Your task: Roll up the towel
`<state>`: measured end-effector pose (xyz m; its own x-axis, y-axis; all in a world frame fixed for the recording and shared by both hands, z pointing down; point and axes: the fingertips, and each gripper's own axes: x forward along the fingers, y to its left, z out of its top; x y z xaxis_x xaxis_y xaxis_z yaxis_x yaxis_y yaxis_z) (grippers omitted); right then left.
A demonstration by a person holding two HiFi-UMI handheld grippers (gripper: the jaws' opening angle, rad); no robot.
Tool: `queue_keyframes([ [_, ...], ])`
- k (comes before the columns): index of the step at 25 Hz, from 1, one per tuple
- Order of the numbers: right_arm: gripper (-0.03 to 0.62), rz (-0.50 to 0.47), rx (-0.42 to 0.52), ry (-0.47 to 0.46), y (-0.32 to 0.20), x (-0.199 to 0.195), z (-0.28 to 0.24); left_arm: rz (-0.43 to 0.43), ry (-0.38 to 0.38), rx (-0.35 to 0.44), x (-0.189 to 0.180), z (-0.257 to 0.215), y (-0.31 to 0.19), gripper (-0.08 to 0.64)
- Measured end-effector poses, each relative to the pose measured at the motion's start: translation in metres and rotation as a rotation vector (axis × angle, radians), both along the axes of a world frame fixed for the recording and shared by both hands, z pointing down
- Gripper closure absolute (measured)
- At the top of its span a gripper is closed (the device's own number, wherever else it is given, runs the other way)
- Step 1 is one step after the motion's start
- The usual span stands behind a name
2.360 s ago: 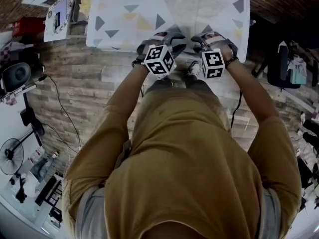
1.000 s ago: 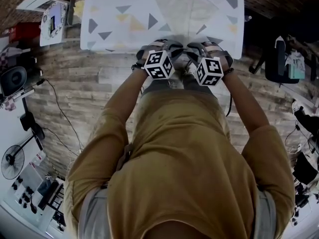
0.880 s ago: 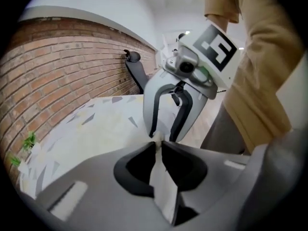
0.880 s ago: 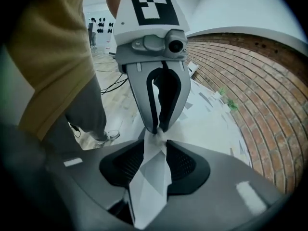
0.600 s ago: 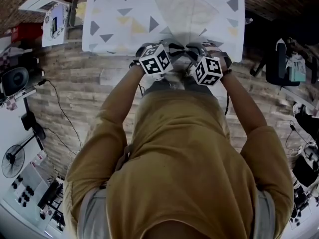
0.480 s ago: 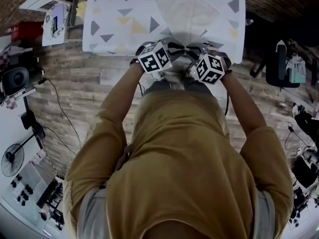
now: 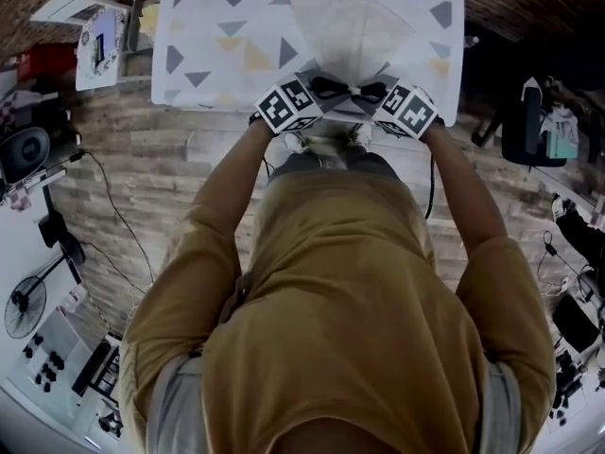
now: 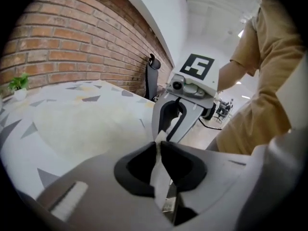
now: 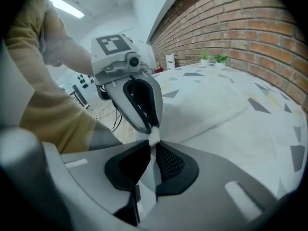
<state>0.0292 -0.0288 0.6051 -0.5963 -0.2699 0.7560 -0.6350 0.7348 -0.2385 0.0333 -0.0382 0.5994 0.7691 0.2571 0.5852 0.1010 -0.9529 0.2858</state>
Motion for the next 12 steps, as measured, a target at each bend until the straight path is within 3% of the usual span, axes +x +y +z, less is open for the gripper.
queue_keyframes([
  [6,0.551,0.109,-0.003,0.01,-0.014,0.019,-0.002,-0.112,-0.09,-0.045,0.006,0.015,-0.021,0.476],
  [9,0.551,0.178,0.082,0.086,-0.017,0.037,-0.013,-0.107,-0.127,-0.023,0.01,0.019,-0.022,0.476],
  [12,0.552,0.159,0.169,0.147,-0.015,0.034,-0.021,-0.102,-0.15,0.022,0.012,0.019,-0.023,0.474],
])
